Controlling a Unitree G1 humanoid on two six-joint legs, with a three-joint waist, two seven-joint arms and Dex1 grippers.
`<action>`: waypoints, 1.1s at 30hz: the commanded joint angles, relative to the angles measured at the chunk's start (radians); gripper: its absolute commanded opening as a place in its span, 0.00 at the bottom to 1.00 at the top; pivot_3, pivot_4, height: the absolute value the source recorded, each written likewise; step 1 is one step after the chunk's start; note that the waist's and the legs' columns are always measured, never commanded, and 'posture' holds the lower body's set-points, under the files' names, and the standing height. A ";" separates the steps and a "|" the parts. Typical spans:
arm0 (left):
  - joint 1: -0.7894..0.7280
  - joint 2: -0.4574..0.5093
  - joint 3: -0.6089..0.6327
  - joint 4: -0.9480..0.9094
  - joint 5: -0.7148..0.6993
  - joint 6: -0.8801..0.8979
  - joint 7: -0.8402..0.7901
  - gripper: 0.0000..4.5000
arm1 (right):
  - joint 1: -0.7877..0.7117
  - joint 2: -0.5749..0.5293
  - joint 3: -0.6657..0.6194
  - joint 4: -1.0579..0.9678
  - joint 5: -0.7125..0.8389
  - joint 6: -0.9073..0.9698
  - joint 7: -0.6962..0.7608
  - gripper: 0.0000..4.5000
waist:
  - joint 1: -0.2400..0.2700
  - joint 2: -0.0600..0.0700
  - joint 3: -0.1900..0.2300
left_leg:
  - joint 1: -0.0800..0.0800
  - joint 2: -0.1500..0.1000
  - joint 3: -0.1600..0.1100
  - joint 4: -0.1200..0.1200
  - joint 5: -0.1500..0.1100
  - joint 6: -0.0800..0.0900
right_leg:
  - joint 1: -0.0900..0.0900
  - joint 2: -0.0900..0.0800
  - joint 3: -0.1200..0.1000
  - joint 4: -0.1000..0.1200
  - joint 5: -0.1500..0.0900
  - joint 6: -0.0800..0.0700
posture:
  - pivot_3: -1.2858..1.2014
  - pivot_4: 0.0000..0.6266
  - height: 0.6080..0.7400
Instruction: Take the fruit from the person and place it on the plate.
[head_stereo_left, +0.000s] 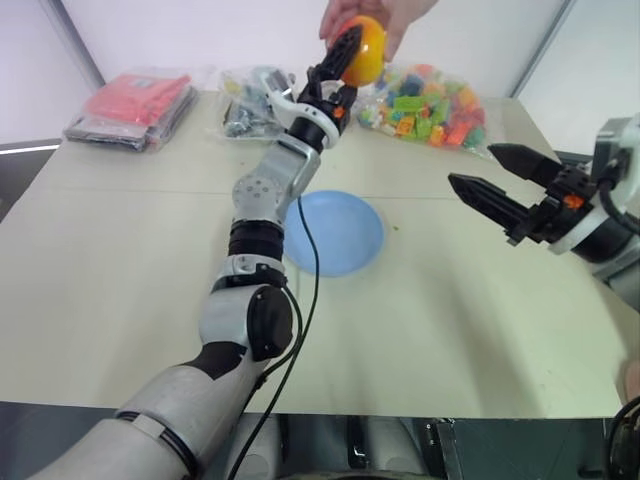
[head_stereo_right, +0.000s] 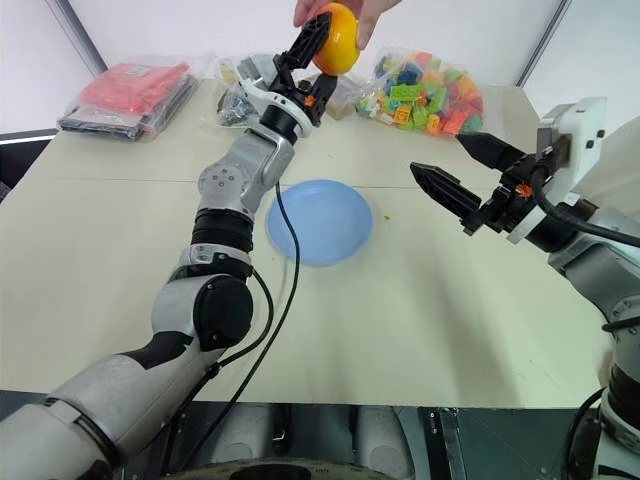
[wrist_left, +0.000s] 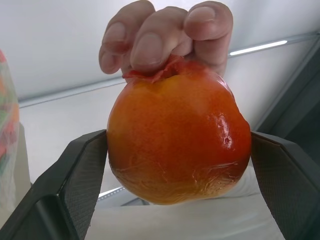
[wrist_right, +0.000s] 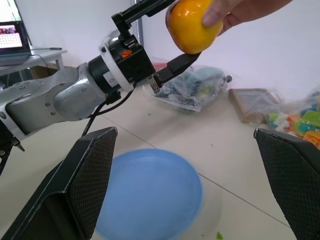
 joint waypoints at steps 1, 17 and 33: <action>-0.046 0.002 0.001 -0.009 0.006 -0.003 -0.023 0.73 | -0.004 -0.016 -0.024 -0.036 0.008 -0.023 -0.007 1.00 | 0.000 0.000 0.000 | 0.000 0.000 0.000 0.000 0.000 0.000 | 0.000 0.000 0.000 0.000 0.000 0.000 | 0.52 0.24 0.93; 0.179 0.075 -0.192 -0.294 0.162 0.192 0.039 0.69 | 0.007 -0.013 -0.017 -0.041 0.000 -0.027 -0.016 1.00 | -0.004 0.000 0.000 | 0.001 0.000 0.000 -0.001 0.000 0.000 | 0.000 0.000 0.000 0.001 0.000 0.000 | 0.52 0.24 0.93; 0.654 0.518 -0.661 -0.800 0.618 0.207 -0.177 0.69 | 0.125 0.002 -0.016 -0.085 -0.030 -0.075 -0.017 1.00 | 0.001 0.001 -0.001 | 0.001 0.001 0.001 -0.001 0.000 0.000 | 0.000 -0.001 0.001 0.002 0.000 -0.001 | 0.52 0.24 0.93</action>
